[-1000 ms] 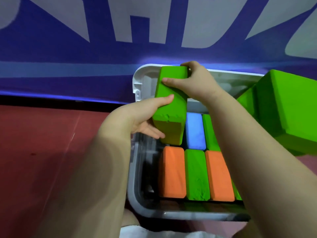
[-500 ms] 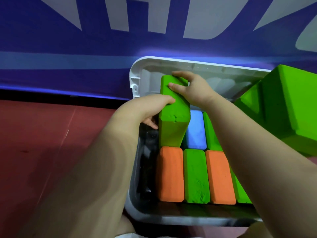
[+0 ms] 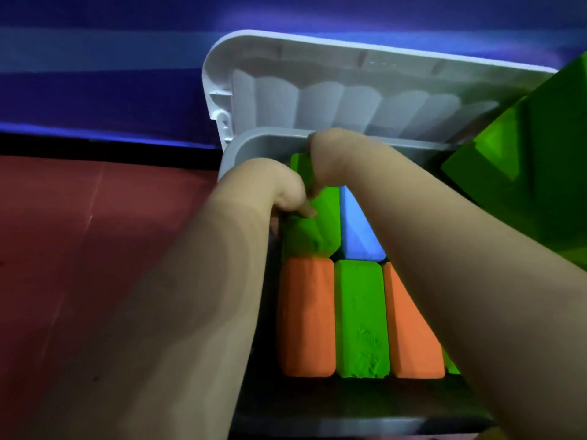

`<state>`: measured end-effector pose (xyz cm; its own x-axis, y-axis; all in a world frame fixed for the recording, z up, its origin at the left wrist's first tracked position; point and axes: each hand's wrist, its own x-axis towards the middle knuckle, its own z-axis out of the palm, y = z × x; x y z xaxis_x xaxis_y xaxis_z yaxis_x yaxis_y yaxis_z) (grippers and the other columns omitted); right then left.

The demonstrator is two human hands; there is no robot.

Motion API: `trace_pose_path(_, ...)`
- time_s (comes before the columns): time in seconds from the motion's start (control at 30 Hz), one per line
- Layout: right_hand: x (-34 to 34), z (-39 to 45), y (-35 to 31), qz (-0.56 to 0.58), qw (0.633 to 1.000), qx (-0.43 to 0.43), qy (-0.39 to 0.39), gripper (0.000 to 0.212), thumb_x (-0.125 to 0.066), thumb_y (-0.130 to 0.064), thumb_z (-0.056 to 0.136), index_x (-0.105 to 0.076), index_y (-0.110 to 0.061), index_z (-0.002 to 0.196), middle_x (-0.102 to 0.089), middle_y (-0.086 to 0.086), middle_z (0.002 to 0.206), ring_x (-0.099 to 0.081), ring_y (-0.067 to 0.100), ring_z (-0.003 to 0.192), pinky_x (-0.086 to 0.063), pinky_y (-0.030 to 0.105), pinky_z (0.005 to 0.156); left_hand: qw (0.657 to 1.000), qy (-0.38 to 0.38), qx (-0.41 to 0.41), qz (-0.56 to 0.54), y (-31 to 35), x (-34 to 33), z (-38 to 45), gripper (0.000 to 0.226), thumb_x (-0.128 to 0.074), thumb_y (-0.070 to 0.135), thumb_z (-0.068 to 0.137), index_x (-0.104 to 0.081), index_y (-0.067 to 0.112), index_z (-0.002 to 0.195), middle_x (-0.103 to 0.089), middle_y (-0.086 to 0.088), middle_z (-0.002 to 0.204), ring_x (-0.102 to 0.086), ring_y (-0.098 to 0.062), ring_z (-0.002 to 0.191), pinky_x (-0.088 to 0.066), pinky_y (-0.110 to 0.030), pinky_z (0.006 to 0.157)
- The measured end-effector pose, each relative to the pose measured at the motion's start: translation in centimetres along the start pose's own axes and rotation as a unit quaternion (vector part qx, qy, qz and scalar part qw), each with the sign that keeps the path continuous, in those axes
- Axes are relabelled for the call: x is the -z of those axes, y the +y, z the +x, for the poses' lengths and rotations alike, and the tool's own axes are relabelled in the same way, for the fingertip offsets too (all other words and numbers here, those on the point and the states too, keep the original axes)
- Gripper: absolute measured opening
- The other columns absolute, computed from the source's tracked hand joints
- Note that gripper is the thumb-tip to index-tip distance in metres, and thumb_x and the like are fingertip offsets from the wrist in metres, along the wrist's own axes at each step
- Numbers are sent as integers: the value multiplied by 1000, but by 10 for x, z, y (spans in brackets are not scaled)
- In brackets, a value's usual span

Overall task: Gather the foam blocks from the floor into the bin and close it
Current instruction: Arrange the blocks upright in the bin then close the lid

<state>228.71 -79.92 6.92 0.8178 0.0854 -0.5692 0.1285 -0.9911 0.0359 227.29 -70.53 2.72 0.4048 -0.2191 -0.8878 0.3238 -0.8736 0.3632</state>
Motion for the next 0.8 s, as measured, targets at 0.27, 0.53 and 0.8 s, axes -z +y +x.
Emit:
trace_pose_path(0.27,-41,22,10,54,998,-19,34,64,-73,-29,80,-44,-9,134,-36,13,138,-52,33,118,-45,38,93,998,10,38,53,-4,-14,27,69,-52,49,90,-42,-6,130,-66,-26,111,-67,-37,101,-51,-49,94)
trace_pose_path(0.53,-51,-39,21,56,985,5,162,47,-55,-14,87,-44,-15,133,-45,11,129,-49,33,117,-41,39,90,939,261,-52,219,0,-30,-12,47,-64,32,86,-51,8,125,-57,-16,128,-55,-34,117,-45,-41,94)
trace_pose_path(0.8,-49,-171,89,62,928,-5,367,59,-73,-22,58,-63,-16,116,-62,11,113,-56,36,106,-42,42,92,886,332,-196,260,45,-84,-101,85,-70,44,75,-26,25,145,-41,-1,144,-39,-24,132,-32,-36,107)
